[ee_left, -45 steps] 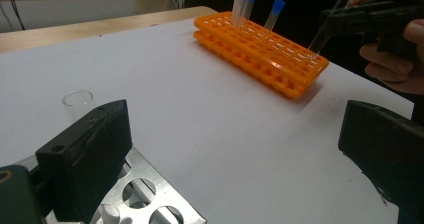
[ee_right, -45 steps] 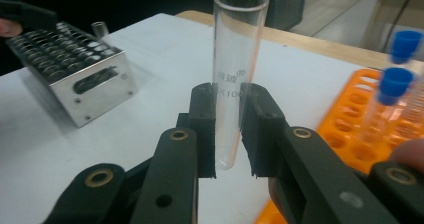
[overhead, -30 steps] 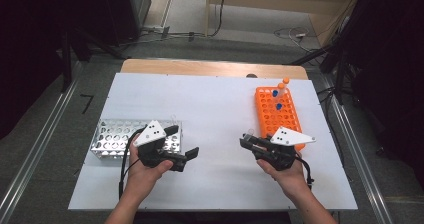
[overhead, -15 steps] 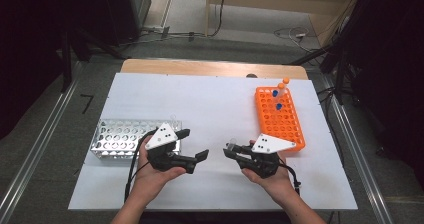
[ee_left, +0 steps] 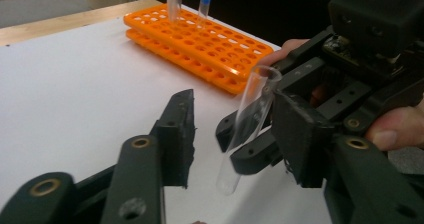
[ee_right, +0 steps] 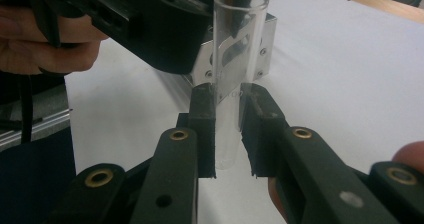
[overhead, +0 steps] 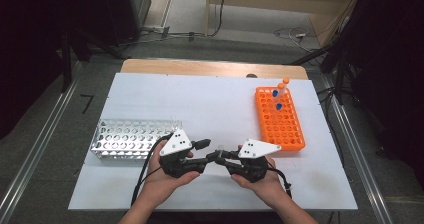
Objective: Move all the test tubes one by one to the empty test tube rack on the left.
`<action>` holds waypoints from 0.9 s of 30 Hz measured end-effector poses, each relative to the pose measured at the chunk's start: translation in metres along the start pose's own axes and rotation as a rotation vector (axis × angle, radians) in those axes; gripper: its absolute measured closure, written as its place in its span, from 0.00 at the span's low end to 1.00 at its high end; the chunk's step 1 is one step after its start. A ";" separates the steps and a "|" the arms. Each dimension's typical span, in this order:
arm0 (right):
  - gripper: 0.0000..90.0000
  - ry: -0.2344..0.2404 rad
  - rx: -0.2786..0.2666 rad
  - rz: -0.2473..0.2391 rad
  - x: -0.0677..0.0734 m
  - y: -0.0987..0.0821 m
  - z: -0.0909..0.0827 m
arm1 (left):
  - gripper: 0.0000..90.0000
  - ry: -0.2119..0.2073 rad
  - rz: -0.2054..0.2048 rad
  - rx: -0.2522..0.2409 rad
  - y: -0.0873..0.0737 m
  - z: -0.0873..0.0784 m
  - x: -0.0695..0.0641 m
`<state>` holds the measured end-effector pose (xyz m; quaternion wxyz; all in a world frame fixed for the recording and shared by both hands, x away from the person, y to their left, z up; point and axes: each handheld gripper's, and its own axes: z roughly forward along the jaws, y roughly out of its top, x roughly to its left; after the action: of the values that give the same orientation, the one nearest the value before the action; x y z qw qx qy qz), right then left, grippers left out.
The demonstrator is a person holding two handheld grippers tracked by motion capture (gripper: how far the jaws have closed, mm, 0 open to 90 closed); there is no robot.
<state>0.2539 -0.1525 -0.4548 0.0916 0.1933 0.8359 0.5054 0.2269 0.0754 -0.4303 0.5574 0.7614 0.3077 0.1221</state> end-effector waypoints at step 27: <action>0.55 0.043 0.001 0.012 0.002 0.002 0.003 | 0.86 0.003 -0.004 0.001 0.004 0.004 0.000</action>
<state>0.2533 -0.1479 -0.4541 0.0703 0.1873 0.8369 0.5094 0.2306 0.0715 -0.4280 0.5570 0.7608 0.3099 0.1219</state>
